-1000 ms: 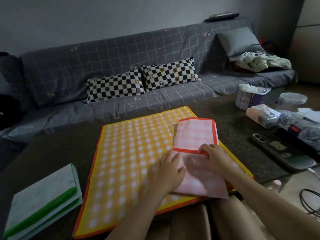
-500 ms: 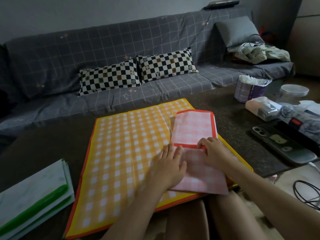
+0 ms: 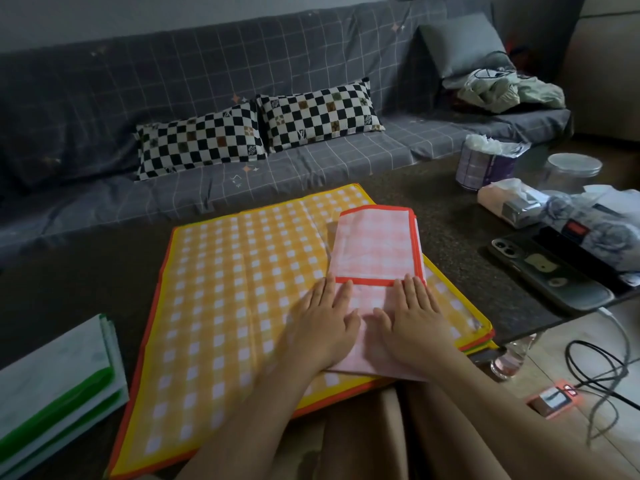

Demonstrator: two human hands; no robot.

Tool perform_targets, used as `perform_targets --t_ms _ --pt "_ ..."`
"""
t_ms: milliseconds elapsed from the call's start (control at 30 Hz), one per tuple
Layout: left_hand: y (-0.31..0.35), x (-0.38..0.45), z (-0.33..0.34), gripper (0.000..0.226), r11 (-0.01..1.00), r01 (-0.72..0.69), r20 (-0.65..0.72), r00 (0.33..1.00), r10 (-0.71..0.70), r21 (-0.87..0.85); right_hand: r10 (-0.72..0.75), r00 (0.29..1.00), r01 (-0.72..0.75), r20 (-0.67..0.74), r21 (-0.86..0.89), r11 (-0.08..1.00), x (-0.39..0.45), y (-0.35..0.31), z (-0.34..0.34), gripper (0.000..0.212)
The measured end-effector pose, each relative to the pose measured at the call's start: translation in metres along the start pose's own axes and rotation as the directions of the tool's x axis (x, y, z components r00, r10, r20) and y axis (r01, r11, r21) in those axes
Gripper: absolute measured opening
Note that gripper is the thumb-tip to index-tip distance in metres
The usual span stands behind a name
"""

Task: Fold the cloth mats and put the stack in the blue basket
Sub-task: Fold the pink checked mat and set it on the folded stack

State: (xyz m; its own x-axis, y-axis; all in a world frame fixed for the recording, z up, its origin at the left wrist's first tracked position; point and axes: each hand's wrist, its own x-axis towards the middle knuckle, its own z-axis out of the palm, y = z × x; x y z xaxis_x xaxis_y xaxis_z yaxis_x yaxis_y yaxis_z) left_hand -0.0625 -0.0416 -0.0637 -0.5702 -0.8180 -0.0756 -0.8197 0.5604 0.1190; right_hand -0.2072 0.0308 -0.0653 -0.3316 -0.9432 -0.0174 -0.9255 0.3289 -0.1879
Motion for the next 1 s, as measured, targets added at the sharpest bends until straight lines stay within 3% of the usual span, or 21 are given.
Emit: perform_targets --t_ms 133,200,333,400,533,667,800,1000 --pt "0.001 0.000 -0.002 0.059 1.000 -0.012 -0.013 1.000 0.012 -0.004 0.078 0.996 -0.077 0.035 -0.022 0.997 -0.005 0.005 -0.006 0.076" --pt "0.000 0.003 -0.004 0.058 0.999 -0.047 -0.057 0.997 0.047 0.014 -0.001 0.997 -0.006 -0.084 -0.080 0.997 -0.004 0.004 -0.004 0.077" --pt "-0.005 0.013 -0.014 0.043 0.978 -0.207 -0.215 0.956 0.199 -0.018 -0.201 0.968 0.183 -0.151 -0.128 0.975 0.000 -0.001 -0.013 0.055" --pt "-0.005 0.019 -0.015 0.040 0.959 -0.249 -0.269 0.941 0.206 -0.138 -0.155 0.988 0.154 0.014 0.015 0.988 0.004 0.000 -0.018 0.056" --pt "-0.003 0.035 -0.019 0.019 0.909 -0.088 -0.226 0.974 -0.007 -0.407 -0.017 1.000 0.017 -0.002 0.200 0.980 0.015 0.003 -0.025 0.057" --pt "0.001 0.056 -0.022 0.010 0.871 0.098 -0.195 0.957 -0.215 -0.482 0.222 0.975 -0.201 -0.008 0.402 0.893 0.032 0.005 -0.031 0.041" --pt "0.004 0.072 -0.020 0.013 0.796 0.233 -0.165 0.909 -0.382 -0.559 0.355 0.934 -0.294 -0.032 0.495 0.818 0.050 0.013 -0.030 0.035" --pt "0.003 0.087 -0.019 0.044 0.681 0.362 -0.119 0.826 -0.550 -0.637 0.527 0.849 -0.426 0.025 0.621 0.658 0.073 0.024 -0.025 0.041"
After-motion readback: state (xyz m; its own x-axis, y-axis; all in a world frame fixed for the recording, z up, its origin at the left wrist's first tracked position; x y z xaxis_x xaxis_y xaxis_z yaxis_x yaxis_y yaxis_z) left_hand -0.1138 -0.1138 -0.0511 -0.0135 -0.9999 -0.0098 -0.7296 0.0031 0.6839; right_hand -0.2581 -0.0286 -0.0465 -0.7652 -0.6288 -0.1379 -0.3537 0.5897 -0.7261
